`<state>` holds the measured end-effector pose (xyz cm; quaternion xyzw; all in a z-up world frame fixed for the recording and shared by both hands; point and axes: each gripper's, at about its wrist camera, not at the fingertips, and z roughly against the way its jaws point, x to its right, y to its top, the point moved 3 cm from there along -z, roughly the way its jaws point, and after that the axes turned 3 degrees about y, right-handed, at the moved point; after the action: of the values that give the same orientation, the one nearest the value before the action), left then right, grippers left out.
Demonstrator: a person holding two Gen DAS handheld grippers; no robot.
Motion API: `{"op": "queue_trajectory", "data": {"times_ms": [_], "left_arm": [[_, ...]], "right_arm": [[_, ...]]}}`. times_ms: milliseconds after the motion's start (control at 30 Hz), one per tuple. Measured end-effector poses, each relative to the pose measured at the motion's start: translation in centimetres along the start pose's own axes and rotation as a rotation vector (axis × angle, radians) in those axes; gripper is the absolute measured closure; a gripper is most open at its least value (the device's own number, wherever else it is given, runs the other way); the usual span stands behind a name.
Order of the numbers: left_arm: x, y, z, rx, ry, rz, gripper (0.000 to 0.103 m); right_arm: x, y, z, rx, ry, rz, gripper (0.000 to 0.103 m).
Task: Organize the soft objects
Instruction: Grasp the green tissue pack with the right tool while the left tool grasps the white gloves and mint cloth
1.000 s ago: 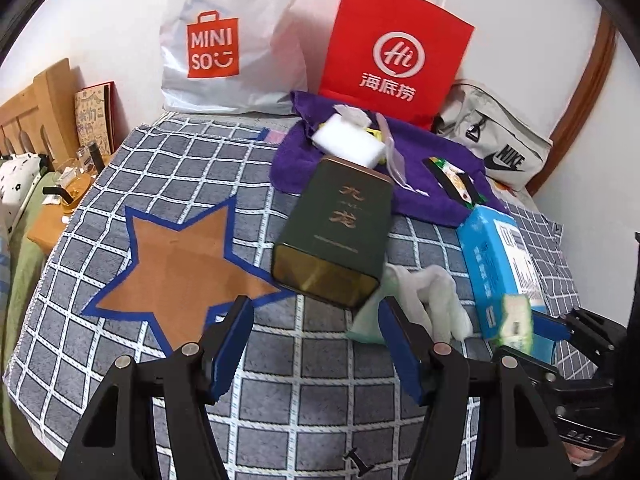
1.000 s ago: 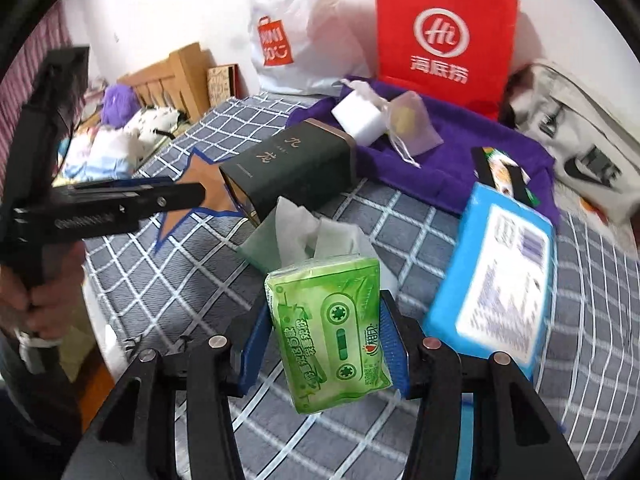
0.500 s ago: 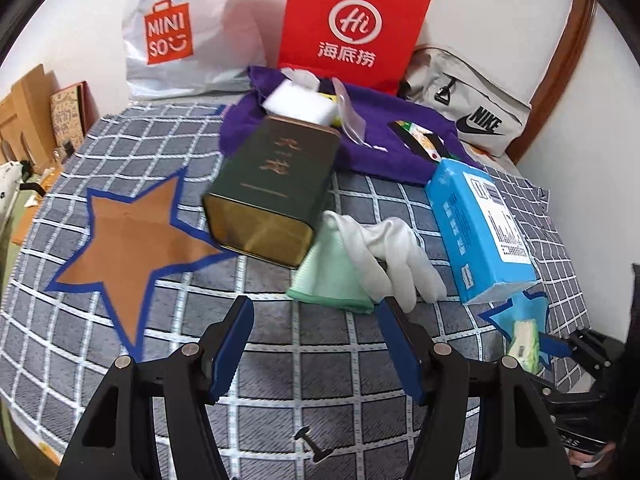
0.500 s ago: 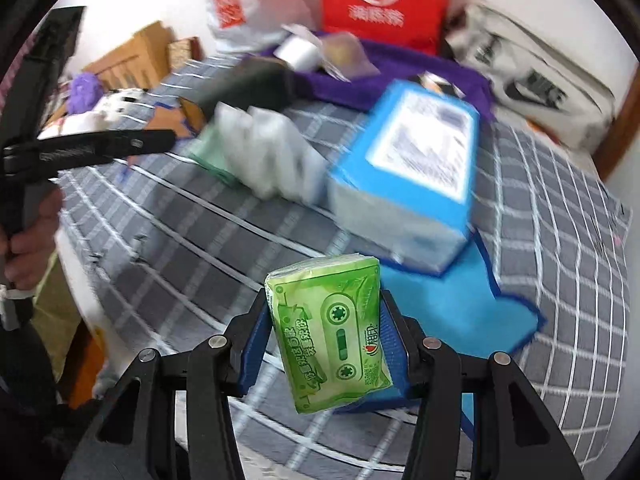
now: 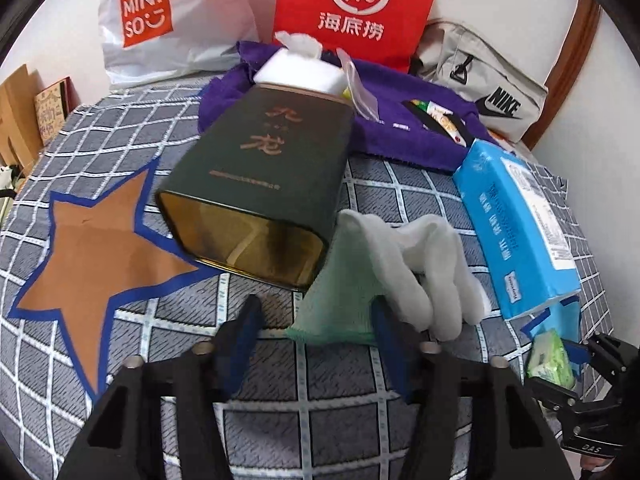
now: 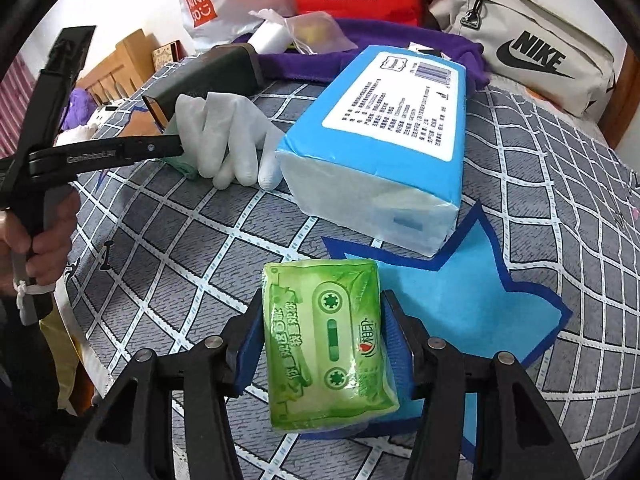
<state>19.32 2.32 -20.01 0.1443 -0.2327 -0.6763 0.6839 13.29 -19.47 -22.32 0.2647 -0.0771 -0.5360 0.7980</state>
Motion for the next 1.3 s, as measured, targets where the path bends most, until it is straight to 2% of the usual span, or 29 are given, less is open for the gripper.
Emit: {"op": "queue_trajectory", "data": {"times_ms": [67, 133, 167, 233, 333, 500, 600, 667, 833, 900, 1000, 1033, 1167, 1300], "left_arm": [[0.1, 0.2, -0.4, -0.008, -0.002, -0.006, 0.069], [0.1, 0.4, -0.3, -0.012, -0.008, -0.01, 0.081], [0.2, 0.5, -0.1, -0.013, -0.024, -0.011, 0.087], [0.4, 0.5, 0.3, -0.012, -0.035, -0.022, 0.092], [0.5, 0.1, 1.2, -0.008, -0.052, -0.029, 0.093], [-0.1, -1.3, 3.4, 0.001, -0.022, -0.033, 0.093], [-1.4, -2.2, 5.2, 0.023, -0.01, -0.01, 0.093], [-2.8, -2.9, 6.5, 0.037, -0.007, 0.018, 0.093], [-5.6, -4.3, 8.3, 0.042, 0.04, 0.066, 0.093], [-6.1, -4.6, 8.5, 0.039, 0.043, 0.075, 0.088], [-6.2, -4.2, 8.7, 0.05, 0.042, 0.094, 0.055], [-6.0, -4.1, 8.6, 0.051, 0.037, 0.095, 0.038], [-4.5, -3.2, 7.9, 0.065, 0.005, 0.074, 0.033], [-3.1, -2.4, 5.2, 0.016, 0.041, 0.062, 0.032]], "right_arm": [[-0.1, 0.0, 0.1, -0.002, -0.006, 0.01, 0.048], [-0.2, -0.2, 0.2, 0.006, -0.022, 0.023, 0.039], [-0.3, -0.2, 0.3, 0.014, -0.028, 0.024, 0.038], [-0.2, -0.3, 0.6, 0.024, -0.02, 0.012, 0.037], [-0.2, -0.2, 1.3, 0.047, 0.003, -0.015, 0.034], [-0.5, -0.4, 2.5, 0.089, -0.008, -0.033, 0.029], [-0.5, -0.8, 2.7, 0.098, -0.024, -0.045, 0.023], [-0.4, -1.0, 2.6, 0.099, -0.042, -0.056, 0.023], [0.0, -1.5, 2.6, 0.104, -0.025, -0.101, 0.023], [0.1, -1.6, 2.6, 0.103, -0.028, -0.105, 0.023], [0.1, -1.8, 2.7, 0.108, -0.035, -0.103, 0.023], [0.1, -1.9, 2.7, 0.109, -0.036, -0.105, 0.023], [0.5, -1.8, 2.6, 0.107, -0.019, -0.125, 0.023], [0.6, -1.7, 1.9, 0.1, 0.003, -0.126, 0.023]]}}
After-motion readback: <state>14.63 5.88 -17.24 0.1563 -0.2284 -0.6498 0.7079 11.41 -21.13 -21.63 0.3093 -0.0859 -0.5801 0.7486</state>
